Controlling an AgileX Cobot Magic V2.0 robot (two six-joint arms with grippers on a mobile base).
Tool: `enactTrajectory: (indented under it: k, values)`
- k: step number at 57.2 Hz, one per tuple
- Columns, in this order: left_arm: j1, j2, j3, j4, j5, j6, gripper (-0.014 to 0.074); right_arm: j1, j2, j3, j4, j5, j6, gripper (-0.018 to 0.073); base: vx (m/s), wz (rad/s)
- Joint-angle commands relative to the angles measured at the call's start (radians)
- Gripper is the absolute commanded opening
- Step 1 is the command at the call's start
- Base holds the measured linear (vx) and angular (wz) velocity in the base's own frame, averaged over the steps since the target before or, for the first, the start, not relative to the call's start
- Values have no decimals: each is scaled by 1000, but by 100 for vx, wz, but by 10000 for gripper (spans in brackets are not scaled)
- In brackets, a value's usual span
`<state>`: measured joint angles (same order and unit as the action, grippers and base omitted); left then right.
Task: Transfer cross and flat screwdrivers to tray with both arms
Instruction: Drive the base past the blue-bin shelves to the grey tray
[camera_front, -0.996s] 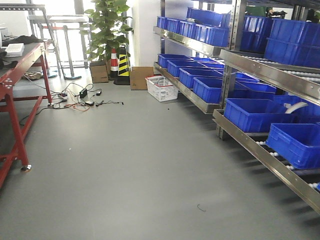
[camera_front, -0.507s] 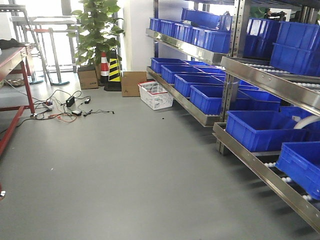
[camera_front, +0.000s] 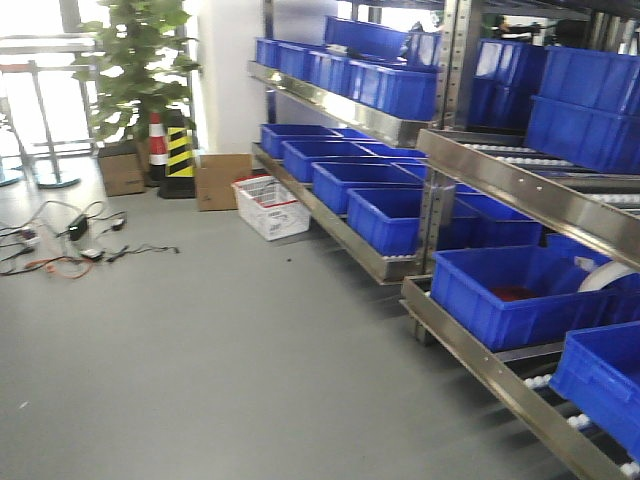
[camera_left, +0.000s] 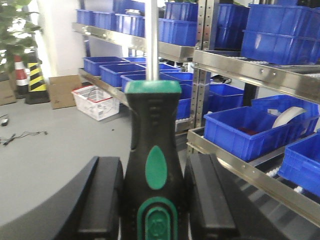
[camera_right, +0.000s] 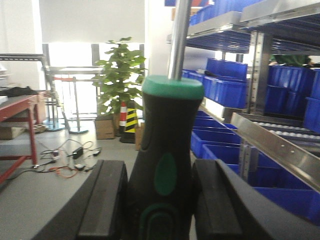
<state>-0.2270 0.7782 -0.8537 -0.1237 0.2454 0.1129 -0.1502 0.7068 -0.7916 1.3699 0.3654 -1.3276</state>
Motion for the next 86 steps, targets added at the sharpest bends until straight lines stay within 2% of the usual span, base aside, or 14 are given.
enactTrajectory:
  k: [1,43,86]
  values:
    - [-6,-8,-31,-9,-95,-4,2,-3,-1,-33,35,-19,-8,-8,53,-37]
    - [-6,-8,-31,-9,-96,-4,2,-3,-1,-33,35,-16,-8,-8,46,-56]
    - [-6,-8,-31,-9,-96,-4,2,-3,-15,-33,35,-16,-8,-8,18,-69]
